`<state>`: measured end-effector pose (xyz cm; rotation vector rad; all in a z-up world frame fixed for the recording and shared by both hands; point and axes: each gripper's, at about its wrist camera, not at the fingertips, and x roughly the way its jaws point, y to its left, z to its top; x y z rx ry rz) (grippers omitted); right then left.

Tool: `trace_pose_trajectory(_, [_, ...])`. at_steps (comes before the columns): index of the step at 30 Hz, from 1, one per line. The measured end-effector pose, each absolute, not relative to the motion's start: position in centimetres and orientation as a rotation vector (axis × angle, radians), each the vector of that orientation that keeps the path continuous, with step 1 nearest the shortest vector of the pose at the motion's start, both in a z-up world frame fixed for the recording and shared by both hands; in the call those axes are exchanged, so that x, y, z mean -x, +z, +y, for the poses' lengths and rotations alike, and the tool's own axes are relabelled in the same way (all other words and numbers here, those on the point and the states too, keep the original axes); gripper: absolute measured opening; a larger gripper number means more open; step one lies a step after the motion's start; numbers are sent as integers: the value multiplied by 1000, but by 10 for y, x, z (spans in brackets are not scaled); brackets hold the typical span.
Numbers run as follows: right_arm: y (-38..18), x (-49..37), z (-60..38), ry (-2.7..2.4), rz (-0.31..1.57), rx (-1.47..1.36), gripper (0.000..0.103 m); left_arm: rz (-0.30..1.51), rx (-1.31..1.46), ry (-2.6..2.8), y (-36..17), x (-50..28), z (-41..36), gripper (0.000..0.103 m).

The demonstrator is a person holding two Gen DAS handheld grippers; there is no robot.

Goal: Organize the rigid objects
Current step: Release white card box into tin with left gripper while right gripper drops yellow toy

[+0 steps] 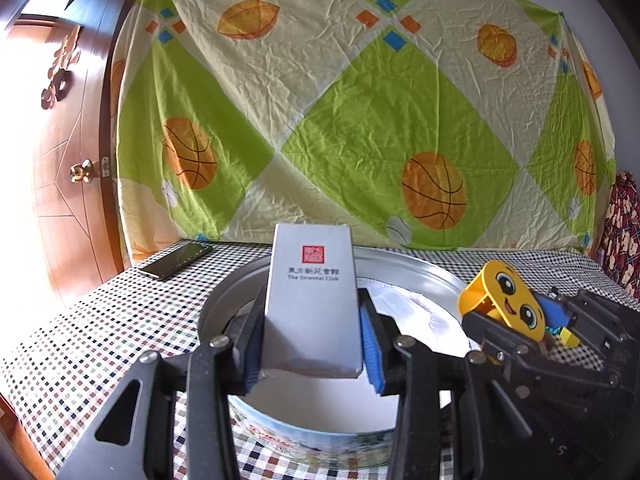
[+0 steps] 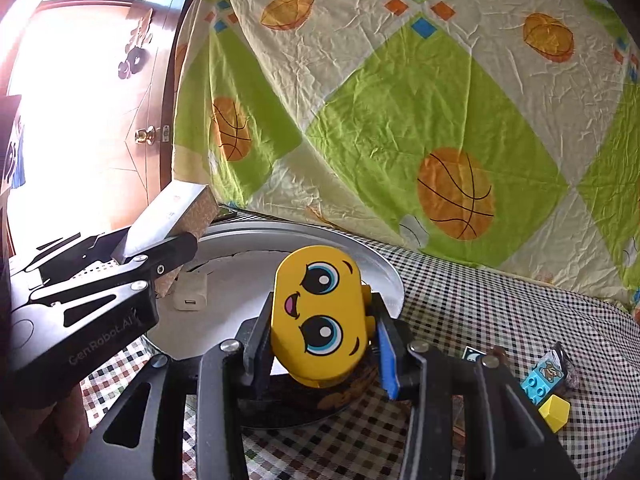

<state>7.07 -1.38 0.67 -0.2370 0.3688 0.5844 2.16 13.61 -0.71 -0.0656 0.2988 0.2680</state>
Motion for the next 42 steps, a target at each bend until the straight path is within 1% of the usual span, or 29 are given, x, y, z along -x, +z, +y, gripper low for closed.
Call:
trace_pose_trajectory(13, [12, -72, -5, 616, 374, 243, 45, 328, 54, 279, -8, -29, 146, 40])
trace_pose_trajectory(28, [23, -94, -7, 649, 458, 184, 45, 413, 47, 232, -6, -49, 157, 40])
trace_pose_trajectory(34, [27, -123, 1, 646, 522, 189, 45, 534, 58, 160, -7, -77, 164, 40])
trace_pose_trajectory(42, [4, -168, 26, 667, 680, 210, 45, 622, 23, 154, -10, -107, 166, 40])
